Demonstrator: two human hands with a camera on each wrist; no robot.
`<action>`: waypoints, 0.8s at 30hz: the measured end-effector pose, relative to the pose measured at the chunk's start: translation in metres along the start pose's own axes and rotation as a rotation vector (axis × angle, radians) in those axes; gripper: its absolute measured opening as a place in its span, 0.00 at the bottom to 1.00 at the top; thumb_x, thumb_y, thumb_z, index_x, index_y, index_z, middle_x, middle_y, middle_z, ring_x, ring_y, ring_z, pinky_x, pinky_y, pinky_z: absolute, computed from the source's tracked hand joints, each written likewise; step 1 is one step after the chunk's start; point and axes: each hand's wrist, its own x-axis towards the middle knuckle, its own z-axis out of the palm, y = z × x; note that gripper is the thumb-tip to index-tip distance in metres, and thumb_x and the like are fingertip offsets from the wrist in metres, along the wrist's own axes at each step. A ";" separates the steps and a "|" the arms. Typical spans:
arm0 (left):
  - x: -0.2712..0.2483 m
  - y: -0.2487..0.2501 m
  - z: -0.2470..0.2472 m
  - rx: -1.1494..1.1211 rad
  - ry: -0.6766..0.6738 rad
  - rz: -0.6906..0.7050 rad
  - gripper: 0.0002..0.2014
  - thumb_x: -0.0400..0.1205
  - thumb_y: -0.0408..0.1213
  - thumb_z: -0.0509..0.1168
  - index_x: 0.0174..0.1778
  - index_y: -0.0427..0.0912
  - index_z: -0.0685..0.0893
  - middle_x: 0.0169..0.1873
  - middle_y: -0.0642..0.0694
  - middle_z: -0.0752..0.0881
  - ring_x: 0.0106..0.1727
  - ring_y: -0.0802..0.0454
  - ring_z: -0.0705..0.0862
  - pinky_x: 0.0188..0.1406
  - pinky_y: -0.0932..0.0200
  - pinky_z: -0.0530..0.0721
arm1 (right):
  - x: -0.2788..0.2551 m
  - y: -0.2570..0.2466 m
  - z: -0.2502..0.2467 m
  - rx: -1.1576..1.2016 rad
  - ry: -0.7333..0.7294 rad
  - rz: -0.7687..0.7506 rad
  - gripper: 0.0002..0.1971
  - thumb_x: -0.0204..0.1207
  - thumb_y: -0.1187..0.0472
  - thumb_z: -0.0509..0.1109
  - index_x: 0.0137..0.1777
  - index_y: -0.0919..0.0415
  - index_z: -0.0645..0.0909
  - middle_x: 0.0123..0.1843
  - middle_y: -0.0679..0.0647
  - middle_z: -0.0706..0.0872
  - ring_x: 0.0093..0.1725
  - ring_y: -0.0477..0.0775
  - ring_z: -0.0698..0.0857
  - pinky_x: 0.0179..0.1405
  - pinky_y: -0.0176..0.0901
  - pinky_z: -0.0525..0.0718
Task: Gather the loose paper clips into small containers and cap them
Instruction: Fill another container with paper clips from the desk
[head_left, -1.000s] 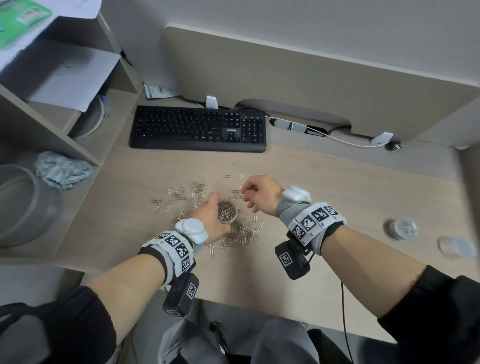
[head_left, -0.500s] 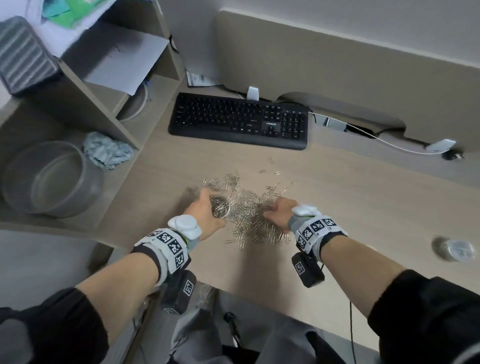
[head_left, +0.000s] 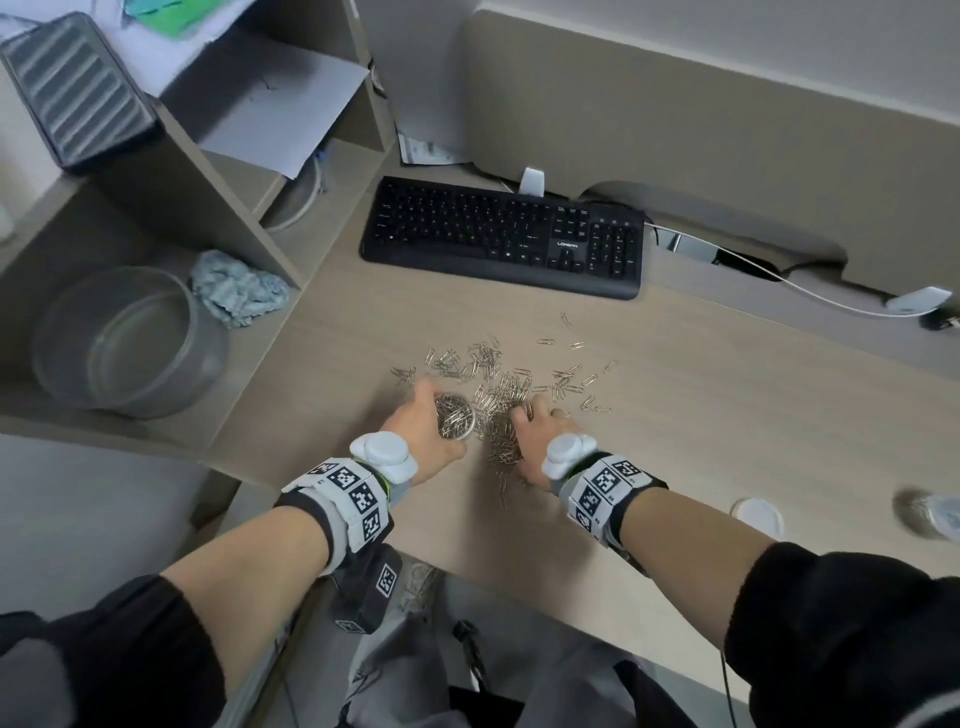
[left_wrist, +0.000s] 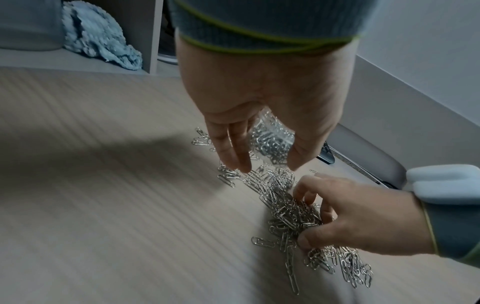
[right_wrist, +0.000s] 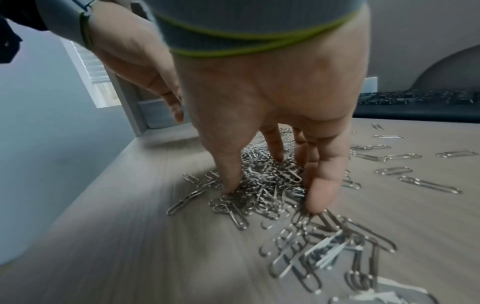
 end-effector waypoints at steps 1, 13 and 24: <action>-0.001 0.001 0.001 -0.001 -0.002 0.000 0.30 0.70 0.40 0.76 0.63 0.51 0.66 0.48 0.47 0.83 0.45 0.42 0.85 0.47 0.51 0.84 | -0.001 0.003 0.001 0.024 0.001 -0.021 0.26 0.78 0.63 0.69 0.75 0.59 0.65 0.70 0.61 0.66 0.63 0.64 0.78 0.49 0.54 0.82; 0.000 0.021 0.022 0.051 -0.064 -0.008 0.34 0.73 0.43 0.76 0.71 0.45 0.65 0.48 0.43 0.83 0.45 0.42 0.84 0.44 0.50 0.83 | -0.012 0.065 -0.011 0.970 -0.031 0.228 0.06 0.79 0.71 0.67 0.53 0.62 0.82 0.42 0.60 0.89 0.33 0.58 0.92 0.35 0.50 0.91; -0.002 0.071 0.053 0.090 -0.128 0.125 0.36 0.69 0.48 0.76 0.70 0.46 0.66 0.48 0.46 0.85 0.43 0.44 0.86 0.40 0.52 0.84 | -0.055 0.070 -0.066 1.253 0.107 -0.054 0.11 0.75 0.78 0.68 0.39 0.61 0.78 0.30 0.56 0.82 0.23 0.54 0.83 0.24 0.46 0.87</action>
